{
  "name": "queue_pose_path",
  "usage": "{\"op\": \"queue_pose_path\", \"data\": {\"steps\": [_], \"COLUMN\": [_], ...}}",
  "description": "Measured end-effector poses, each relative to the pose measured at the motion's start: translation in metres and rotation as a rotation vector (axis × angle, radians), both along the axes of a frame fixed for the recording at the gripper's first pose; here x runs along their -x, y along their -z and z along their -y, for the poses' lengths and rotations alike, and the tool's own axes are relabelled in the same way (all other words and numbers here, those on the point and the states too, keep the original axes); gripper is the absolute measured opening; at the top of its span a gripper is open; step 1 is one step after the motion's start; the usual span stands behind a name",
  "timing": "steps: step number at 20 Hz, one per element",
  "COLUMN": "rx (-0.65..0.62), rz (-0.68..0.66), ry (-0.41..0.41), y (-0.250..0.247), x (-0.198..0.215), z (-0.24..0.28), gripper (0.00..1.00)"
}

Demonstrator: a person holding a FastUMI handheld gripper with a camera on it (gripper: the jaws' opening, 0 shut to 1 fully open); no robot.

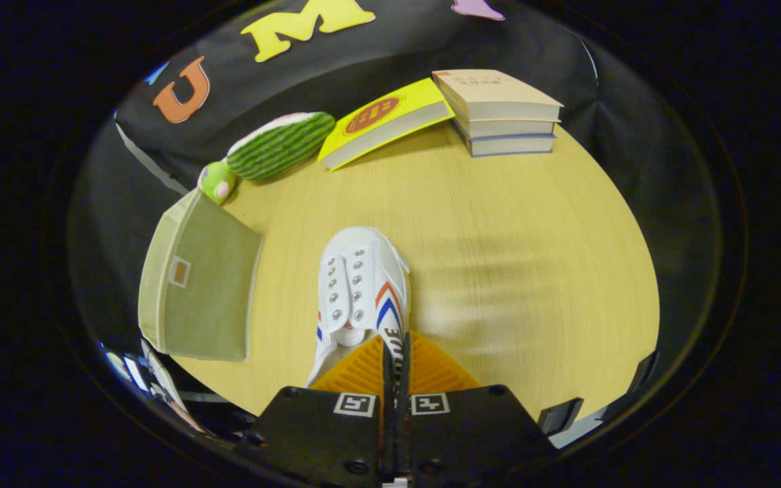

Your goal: Open the storage box then place both shoes into the box .Put the left shoe in first, then the right shoe, with the right side of both shoes facing outward in a uniform manner.

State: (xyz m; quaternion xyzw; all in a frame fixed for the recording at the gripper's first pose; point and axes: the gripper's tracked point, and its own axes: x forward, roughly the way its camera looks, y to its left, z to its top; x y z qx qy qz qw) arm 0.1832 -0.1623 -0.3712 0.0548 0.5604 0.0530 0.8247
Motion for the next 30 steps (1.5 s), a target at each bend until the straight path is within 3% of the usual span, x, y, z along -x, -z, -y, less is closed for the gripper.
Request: {"op": "queue_pose_path", "data": {"steps": [6, 14, 24, 30], "rx": [-0.142, -0.148, -0.267, -0.265], "rz": [0.142, 0.27, 0.245, 0.255], "ry": [0.084, 0.117, 0.072, 0.117], "y": [-0.083, -0.142, -0.116, -0.083], "x": [-0.003, -0.002, 0.002, 0.004], "z": [-0.043, -0.127, -0.271, -0.318], "gripper": [0.06, 0.06, 0.06, 0.06]}}
